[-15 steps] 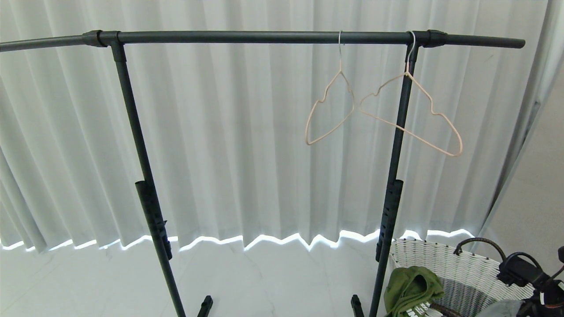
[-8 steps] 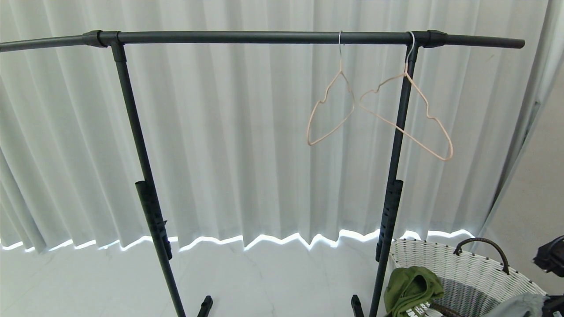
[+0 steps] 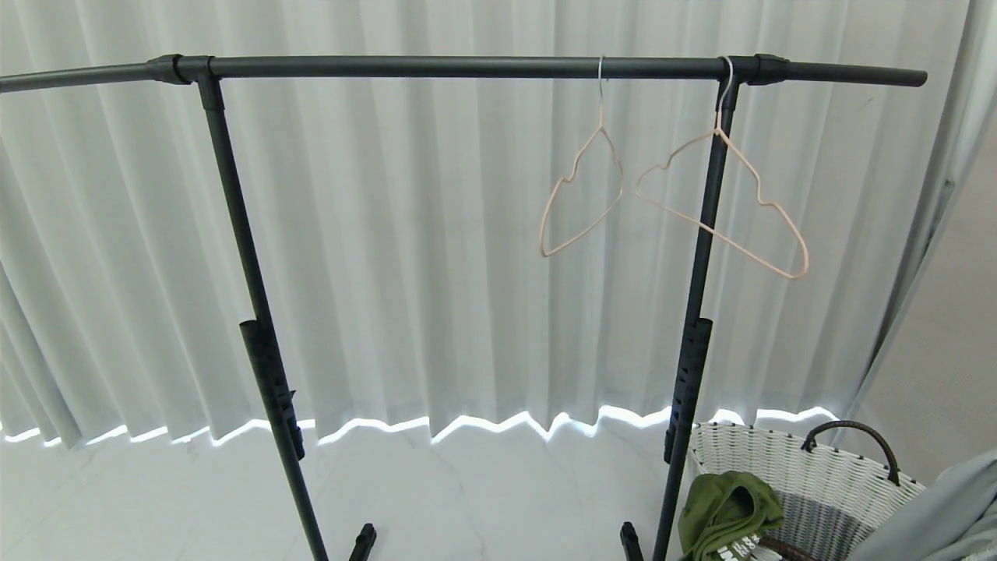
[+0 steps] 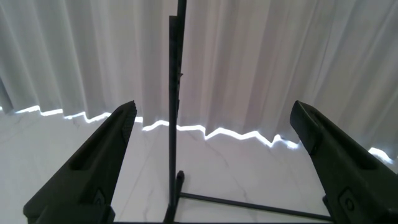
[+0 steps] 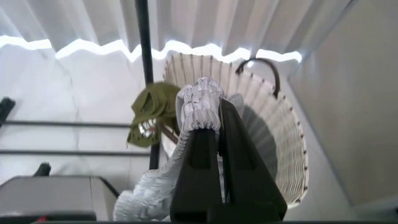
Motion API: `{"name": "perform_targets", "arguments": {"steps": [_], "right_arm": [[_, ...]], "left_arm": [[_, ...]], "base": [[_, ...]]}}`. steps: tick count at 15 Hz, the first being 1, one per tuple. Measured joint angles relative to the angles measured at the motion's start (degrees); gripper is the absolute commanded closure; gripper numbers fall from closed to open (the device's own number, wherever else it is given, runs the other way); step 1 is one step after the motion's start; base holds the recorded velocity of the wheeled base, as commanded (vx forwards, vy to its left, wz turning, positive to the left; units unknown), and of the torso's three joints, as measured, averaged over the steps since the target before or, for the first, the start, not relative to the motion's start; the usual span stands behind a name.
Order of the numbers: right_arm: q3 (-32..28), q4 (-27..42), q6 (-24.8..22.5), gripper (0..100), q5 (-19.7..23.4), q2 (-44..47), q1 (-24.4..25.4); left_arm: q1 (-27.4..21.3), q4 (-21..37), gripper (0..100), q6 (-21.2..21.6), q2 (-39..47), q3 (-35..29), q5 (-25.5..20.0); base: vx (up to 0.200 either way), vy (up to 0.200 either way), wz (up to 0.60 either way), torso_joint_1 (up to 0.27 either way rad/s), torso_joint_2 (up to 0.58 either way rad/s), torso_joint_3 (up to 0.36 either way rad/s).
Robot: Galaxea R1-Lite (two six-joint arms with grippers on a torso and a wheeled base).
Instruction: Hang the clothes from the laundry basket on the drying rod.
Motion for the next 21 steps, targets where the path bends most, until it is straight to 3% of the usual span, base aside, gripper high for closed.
{"name": "perform_targets", "arguments": {"steps": [3,10,19,21], "right_arm": [[0.7,0.0,-0.1,100,-0.2,-2.9,0.3],[0.8,-0.4,-2.0,100,-0.3,-4.2,0.4],[2.9,-0.2,-2.8,100,-0.3,-6.8,0.3],[3.3,-0.3,-2.8,100,-0.3,-7.4,0.3]], "left_arm": [[0.0,0.0,0,0.0,0.0,0.0,0.0],[0.0,0.0,0,0.3,0.0,0.0,0.0],[0.0,0.0,0,0.3,0.0,0.0,0.0],[0.0,0.0,0,0.4,0.0,0.0,0.0]], "base": [[0.000,0.000,0.00,0.000,0.00,0.000],[-0.200,0.000,0.00,0.004,0.00,0.004],[0.000,0.000,0.00,0.000,0.00,0.000],[0.000,0.200,0.00,0.007,0.00,0.005]]}}
